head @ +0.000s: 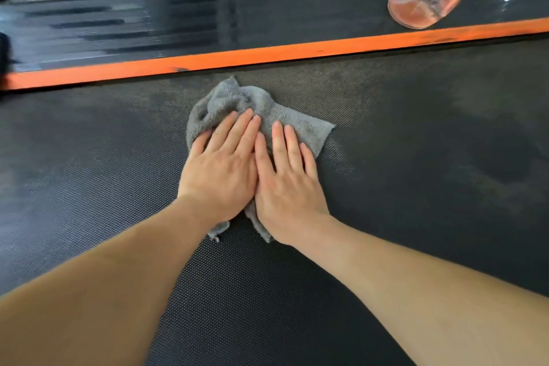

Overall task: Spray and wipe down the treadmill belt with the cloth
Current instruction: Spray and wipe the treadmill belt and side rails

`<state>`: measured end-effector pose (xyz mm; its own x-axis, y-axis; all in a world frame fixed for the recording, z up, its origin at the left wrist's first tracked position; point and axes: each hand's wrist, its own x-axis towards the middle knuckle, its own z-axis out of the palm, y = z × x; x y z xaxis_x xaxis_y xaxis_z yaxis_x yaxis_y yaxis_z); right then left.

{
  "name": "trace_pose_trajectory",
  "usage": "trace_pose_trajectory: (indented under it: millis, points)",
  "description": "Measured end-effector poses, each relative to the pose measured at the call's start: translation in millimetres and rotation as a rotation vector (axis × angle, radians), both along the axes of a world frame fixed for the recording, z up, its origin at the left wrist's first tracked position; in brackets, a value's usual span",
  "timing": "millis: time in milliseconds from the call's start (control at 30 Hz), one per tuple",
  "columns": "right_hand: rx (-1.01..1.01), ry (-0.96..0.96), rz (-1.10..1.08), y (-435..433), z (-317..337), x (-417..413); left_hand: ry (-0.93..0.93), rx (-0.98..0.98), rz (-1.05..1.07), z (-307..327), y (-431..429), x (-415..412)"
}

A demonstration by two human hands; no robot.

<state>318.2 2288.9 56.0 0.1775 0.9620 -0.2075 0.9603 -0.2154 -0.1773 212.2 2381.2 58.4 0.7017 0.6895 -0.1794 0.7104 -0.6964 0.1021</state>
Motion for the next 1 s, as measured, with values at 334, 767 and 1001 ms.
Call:
trace_pose_trajectory:
  millis: [334, 767, 1001]
  points:
    - [-0.072, -0.148, 0.149, -46.3, 20.0, 102.5, 0.103, -0.114, 0.187, 14.1, -57.1, 94.0]
    - [-0.277, -0.046, -0.235, -14.2, 43.2, 67.7, 0.06, -0.178, -0.113, 6.1, -45.8, 81.4]
    - [0.013, 0.11, -0.144, 80.4, 13.0, -34.2, 0.069, -0.072, 0.117, 11.8, 49.3, -46.6]
